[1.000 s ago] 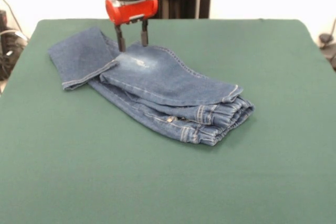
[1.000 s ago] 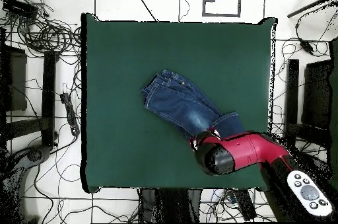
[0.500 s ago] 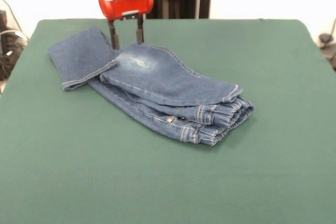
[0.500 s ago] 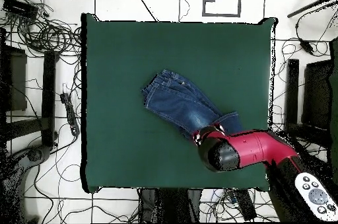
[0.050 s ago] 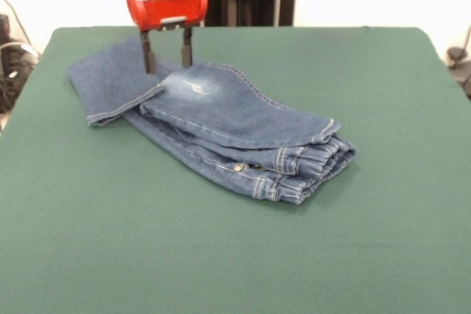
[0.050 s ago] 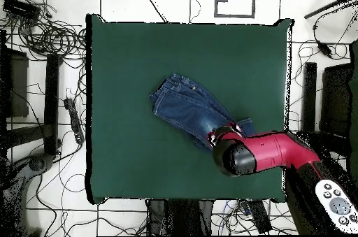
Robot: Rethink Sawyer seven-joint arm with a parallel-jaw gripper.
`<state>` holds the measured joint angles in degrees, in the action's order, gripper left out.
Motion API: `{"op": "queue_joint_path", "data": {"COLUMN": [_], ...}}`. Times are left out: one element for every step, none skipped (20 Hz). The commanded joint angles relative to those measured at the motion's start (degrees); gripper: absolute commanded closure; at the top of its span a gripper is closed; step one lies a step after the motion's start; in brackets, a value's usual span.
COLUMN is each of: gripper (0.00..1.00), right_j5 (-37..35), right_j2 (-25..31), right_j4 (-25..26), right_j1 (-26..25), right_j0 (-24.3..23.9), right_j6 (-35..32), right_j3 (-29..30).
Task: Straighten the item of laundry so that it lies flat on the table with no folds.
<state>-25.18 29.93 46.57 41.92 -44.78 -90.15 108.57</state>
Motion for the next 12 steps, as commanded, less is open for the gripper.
{"op": "queue_joint_path", "data": {"gripper": [0.0,0.0,0.0,0.0,0.0,0.0,0.0,0.0,0.0,0.0,0.0,0.0], "right_j5": [-2.2,-1.9,-1.7,-1.3,-1.1,-1.0,-1.0,-0.9,-0.8,-0.8,-0.8,-1.3], "right_j2": [1.0,0.5,-0.2,-0.6,-1.2,-1.7,-2.1,-2.6,-3.1,-3.8,-4.4,-4.9], "right_j4": [0.9,1.5,2.4,2.9,3.5,3.8,3.9,4.4,4.8,5.4,5.7,5.8], "right_j1": [-2.2,-2.5,-3.0,-3.3,-3.6,-3.8,-3.9,-4.2,-4.5,-4.8,-5.0,-5.3], "right_j0": [3.8,4.2,4.6,4.9,5.2,5.5,5.8,6.2,6.6,7.2,7.5,7.8], "right_j6": [1.0,0.8,0.5,0.3,0.0,-0.2,-0.3,-0.5,-0.7,-0.8,-1.0,-1.1], "right_j3": [-3.6,-3.9,-4.2,-4.4,-4.5,-4.6,-4.6,-4.9,-5.2,-5.6,-5.8,-5.9]}}
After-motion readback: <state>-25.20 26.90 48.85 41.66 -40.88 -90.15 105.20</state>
